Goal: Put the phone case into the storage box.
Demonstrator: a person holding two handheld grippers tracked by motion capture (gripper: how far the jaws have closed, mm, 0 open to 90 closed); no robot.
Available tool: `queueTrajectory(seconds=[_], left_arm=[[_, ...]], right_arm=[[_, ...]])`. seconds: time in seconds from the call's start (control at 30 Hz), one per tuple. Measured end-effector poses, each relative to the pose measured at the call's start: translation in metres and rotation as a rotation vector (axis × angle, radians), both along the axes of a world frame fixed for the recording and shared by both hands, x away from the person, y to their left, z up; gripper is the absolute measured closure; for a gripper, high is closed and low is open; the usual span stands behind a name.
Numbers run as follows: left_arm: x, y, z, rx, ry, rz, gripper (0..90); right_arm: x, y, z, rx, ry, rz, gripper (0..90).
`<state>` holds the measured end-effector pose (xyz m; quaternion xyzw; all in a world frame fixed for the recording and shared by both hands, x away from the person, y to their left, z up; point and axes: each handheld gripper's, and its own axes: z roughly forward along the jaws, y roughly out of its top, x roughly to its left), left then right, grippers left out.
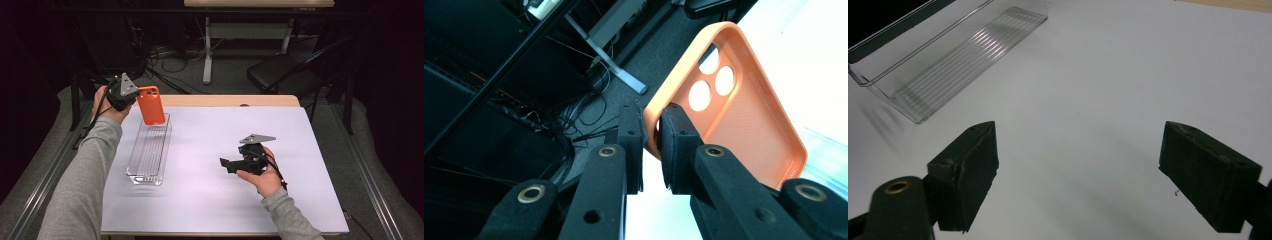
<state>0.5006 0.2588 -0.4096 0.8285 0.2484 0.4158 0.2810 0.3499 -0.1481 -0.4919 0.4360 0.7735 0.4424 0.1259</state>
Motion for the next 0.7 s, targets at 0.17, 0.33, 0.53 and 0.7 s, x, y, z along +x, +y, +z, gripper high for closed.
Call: queueTrajectory(seconds=[0.17, 0.33, 0.53, 0.7], left_arm=[[0.002, -0.002, -0.003, 0.006, -0.002, -0.011, 81.2], [0.004, -0.004, -0.007, 0.015, -0.001, -0.020, 81.3], [0.005, -0.006, -0.010, 0.020, -0.010, -0.031, 81.2], [0.006, -0.006, -0.014, 0.011, -0.024, -0.037, 81.2]], right_arm=[[0.001, -0.001, 0.000, 0.006, -0.008, -0.009, 15.6], [0.002, -0.002, -0.001, 0.004, -0.011, -0.019, 15.3], [0.003, -0.002, -0.001, 0.005, -0.008, -0.031, 14.6], [0.003, -0.005, 0.001, 0.008, -0.022, -0.055, 13.7]])
